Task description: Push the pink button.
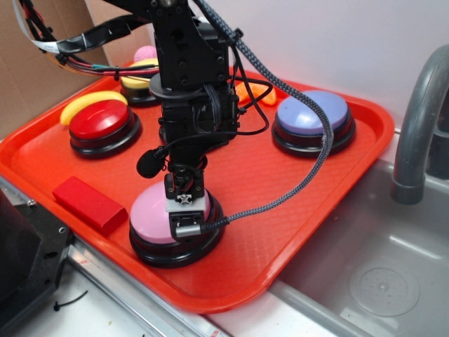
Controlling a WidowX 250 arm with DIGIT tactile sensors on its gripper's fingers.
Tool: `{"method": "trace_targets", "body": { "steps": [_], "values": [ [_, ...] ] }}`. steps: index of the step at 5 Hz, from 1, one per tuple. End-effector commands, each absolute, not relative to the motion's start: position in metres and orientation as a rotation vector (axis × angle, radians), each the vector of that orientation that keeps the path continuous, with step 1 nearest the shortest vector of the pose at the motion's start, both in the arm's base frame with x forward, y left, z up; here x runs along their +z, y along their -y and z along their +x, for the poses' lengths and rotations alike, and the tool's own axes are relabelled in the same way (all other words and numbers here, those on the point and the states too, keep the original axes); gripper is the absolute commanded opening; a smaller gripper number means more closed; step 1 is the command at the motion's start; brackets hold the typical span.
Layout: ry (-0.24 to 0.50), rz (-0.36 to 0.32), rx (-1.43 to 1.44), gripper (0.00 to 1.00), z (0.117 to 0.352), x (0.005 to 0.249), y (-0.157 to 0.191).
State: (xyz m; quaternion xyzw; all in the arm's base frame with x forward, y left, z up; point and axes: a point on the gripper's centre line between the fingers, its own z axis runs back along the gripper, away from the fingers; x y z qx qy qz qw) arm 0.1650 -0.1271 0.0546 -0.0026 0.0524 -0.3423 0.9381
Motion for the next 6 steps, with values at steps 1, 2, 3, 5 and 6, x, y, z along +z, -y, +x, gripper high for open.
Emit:
{"method": "trace_targets", "body": {
  "steps": [1, 2, 3, 5, 6],
  "values": [
    [-0.198, -0.103, -0.674, 1.0, 0.164, 0.055, 0.139],
    [-0.205, -0.093, -0.67, 1.0, 0.159, 0.057, 0.142],
    [-0.182, -0.059, -0.681, 1.0, 0.16, 0.066, 0.142],
    [-0.083, 0.05, -0.64, 1.0, 0.165, 0.115, 0.131],
    [-0.077, 0.061, -0.622, 1.0, 0.161, 0.122, 0.126]
  ]
}}
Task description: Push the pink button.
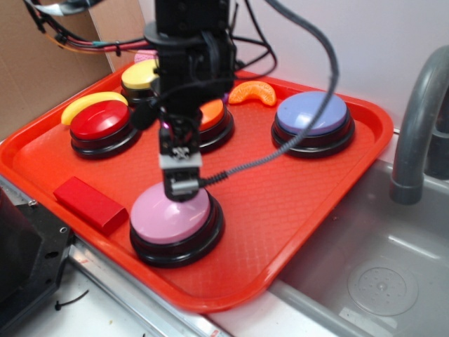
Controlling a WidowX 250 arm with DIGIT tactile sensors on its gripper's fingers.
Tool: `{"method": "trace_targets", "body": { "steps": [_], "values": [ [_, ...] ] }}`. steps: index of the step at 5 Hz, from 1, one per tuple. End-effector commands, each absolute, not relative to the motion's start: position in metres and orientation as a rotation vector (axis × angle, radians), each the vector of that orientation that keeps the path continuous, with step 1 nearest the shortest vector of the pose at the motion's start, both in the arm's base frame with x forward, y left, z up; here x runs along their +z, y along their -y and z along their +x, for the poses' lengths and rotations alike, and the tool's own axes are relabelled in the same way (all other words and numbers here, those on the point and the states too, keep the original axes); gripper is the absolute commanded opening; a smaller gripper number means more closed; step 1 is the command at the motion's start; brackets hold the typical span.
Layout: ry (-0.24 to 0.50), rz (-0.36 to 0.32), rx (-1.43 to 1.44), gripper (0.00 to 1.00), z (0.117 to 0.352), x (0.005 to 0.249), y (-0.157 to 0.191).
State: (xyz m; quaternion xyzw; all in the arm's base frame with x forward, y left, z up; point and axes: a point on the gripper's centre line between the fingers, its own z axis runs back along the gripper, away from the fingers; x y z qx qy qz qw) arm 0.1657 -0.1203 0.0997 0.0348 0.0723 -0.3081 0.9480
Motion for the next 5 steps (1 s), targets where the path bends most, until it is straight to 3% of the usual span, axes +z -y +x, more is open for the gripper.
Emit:
{"method": "trace_targets", "body": {
  "steps": [1, 2, 5],
  "values": [
    [-0.06, 0.072, -0.602, 1.0, 0.16, 0.133, 0.123],
    [-0.042, 0.04, -0.614, 1.0, 0.16, 0.136, 0.122],
    [-0.036, 0.057, -0.588, 1.0, 0.155, 0.152, 0.117]
  ]
}}
